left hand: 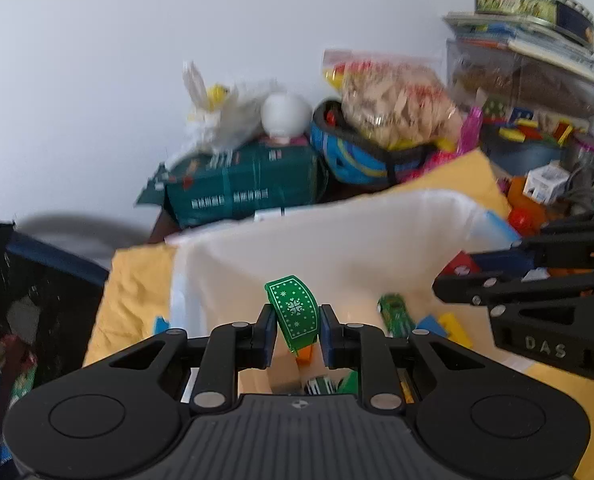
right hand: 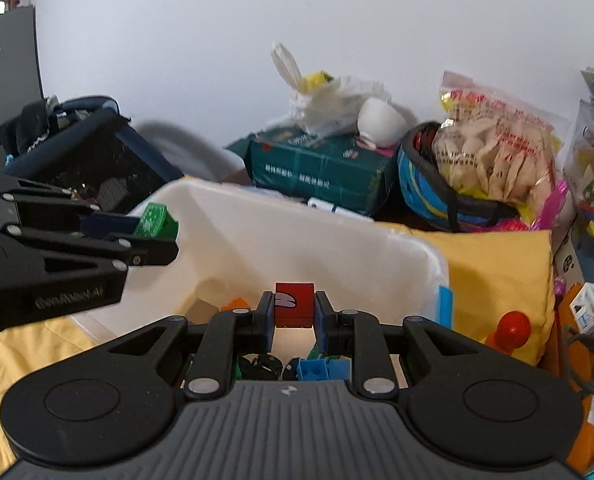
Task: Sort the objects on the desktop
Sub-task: 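Carry the tile and red cube over the bin and open both grippers, then grasp a yellow Duplo piece with the left gripper while the right grasps a long red brick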
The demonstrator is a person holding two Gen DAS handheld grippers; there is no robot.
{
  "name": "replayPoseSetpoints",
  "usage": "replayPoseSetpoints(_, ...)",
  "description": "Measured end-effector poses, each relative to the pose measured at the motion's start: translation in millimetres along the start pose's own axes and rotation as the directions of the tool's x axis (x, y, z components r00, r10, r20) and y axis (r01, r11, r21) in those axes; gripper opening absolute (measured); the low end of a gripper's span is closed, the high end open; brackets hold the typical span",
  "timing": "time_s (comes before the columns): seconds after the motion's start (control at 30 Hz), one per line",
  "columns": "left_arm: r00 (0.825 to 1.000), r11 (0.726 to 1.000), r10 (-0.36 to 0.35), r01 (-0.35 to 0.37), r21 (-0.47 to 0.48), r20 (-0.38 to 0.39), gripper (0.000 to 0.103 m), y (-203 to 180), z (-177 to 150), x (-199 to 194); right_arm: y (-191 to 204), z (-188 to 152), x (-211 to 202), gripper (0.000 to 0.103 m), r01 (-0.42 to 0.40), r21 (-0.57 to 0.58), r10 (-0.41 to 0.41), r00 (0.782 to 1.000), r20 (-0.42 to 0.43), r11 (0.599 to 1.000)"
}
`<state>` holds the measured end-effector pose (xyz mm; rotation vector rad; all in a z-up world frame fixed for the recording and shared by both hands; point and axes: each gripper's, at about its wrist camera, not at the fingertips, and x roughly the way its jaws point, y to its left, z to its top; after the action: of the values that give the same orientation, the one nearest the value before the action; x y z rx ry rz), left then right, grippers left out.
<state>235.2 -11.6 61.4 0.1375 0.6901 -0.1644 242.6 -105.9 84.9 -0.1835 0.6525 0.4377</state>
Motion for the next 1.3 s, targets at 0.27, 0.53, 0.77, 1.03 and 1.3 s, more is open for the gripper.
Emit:
replayPoseSetpoints(0.27,0.999,0.999,-0.017,0.016,-0.032,-0.032,0.046,2,-5,9,-1,-5,11,0.038,0.034,-0.013,-0.034,0.999,-0.027,0.999)
replayPoseSetpoints(0.53,1.0,0.999,-0.004,0.004,-0.032,0.0,0.049,0,-2,-9,1,-1,4,0.041,0.032,-0.024,-0.032,0.999,-0.005,0.999)
replayPoseSetpoints(0.77,0.999,0.999,0.025,-0.025,-0.038,0.022,0.062,-8,-19,-44,2,-2,-24,0.046,0.014,-0.01,-0.013,0.998,0.055,1.0)
replayPoseSetpoints(1.03,0.998,0.998,0.029,-0.026,-0.057,0.058,0.065,-28,-88,-85,2,-31,-71,0.049,-0.025,0.031,0.021,0.99,0.138,0.999)
replayPoseSetpoints(1.3,0.994,0.996,-0.079,0.082,0.038,-0.08,0.065,-63,-119,-46,11,-88,-73,0.049,-0.037,0.014,0.036,0.998,0.05,0.999)
